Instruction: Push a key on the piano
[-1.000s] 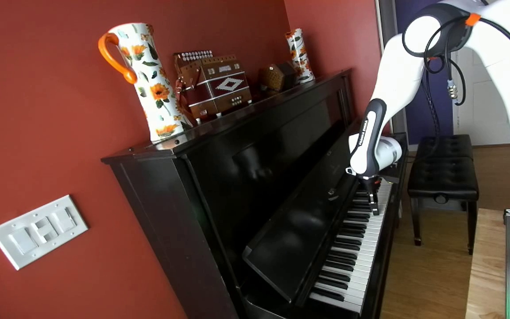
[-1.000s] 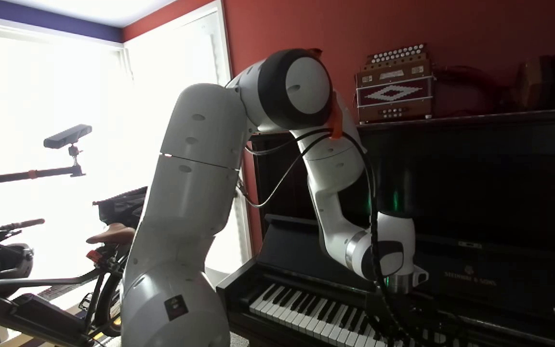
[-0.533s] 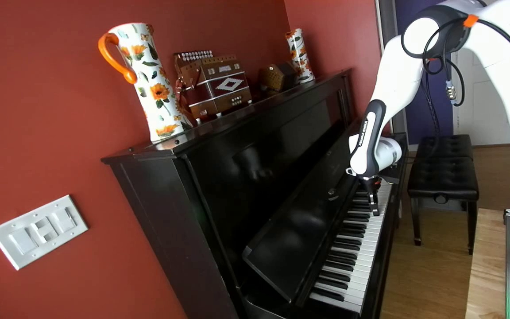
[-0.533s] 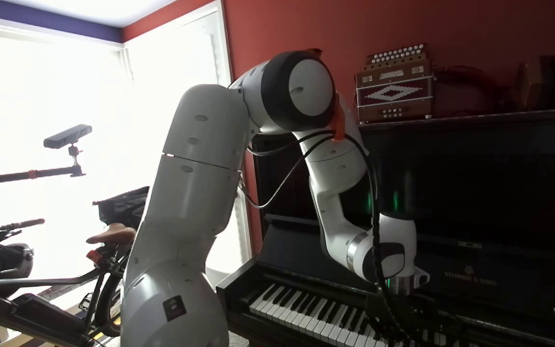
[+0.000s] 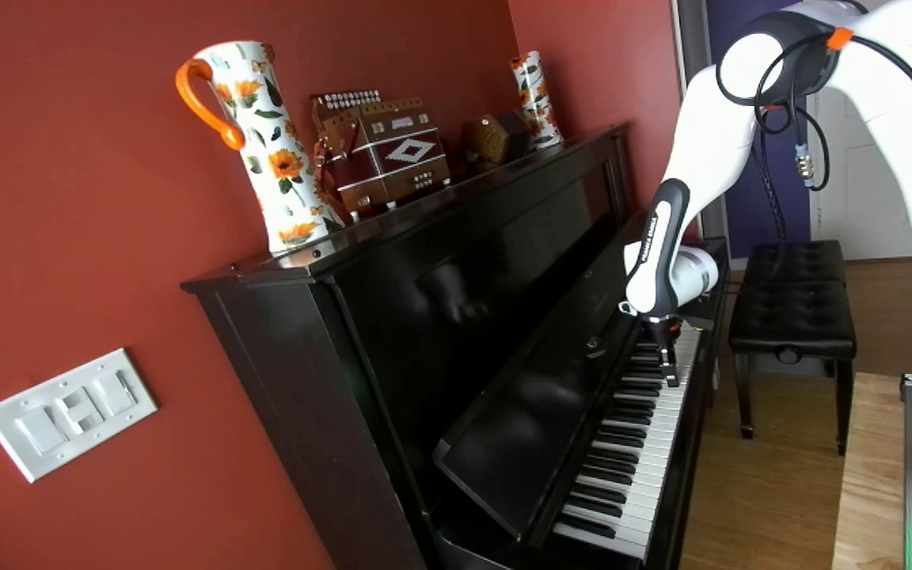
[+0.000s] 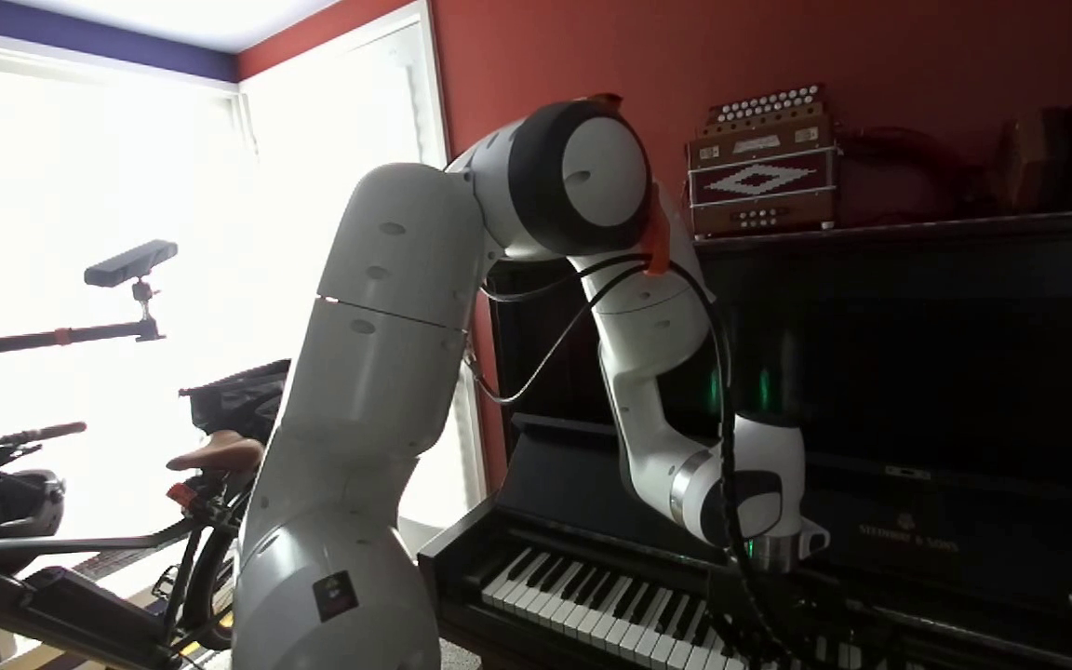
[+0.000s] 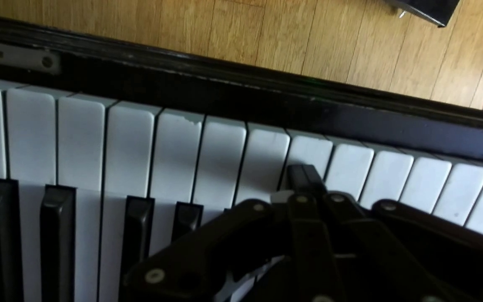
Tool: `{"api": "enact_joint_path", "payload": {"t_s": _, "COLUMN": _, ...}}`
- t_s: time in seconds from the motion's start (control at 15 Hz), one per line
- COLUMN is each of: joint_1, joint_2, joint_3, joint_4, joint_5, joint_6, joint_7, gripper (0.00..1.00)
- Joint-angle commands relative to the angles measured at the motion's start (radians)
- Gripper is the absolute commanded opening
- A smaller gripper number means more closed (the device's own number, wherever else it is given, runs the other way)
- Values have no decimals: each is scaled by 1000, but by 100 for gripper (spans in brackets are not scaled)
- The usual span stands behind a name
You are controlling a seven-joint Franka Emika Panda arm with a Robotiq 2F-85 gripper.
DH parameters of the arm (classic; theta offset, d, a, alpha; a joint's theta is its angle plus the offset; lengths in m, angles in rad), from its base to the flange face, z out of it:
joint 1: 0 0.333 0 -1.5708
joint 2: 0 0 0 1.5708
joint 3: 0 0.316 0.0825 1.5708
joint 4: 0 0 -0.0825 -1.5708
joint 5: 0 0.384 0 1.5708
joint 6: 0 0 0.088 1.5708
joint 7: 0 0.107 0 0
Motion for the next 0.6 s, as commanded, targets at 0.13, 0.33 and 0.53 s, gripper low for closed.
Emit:
{"api": "enact_joint_path", "payload": {"t_s": 0.13, "joint_1": -20, "joint_2": 31, "joint_3": 19, "joint_4": 12, "joint_5": 14, "joint_6": 21, "joint_7": 3, "gripper": 0}}
{"api": "enact_joint_path", "payload": {"t_s": 0.33, "joint_1": -20, "joint_2": 39, "joint_3": 21, "joint_4": 14, "joint_5": 13, "joint_6": 22, "joint_7": 4, "gripper": 0}}
{"api": "enact_joint_path", "payload": {"t_s": 0.53, "joint_1": -22, "joint_2": 52, "joint_3": 22, "joint_4": 19, "joint_5": 12, "joint_6": 24, "joint_7": 5, "gripper": 0}}
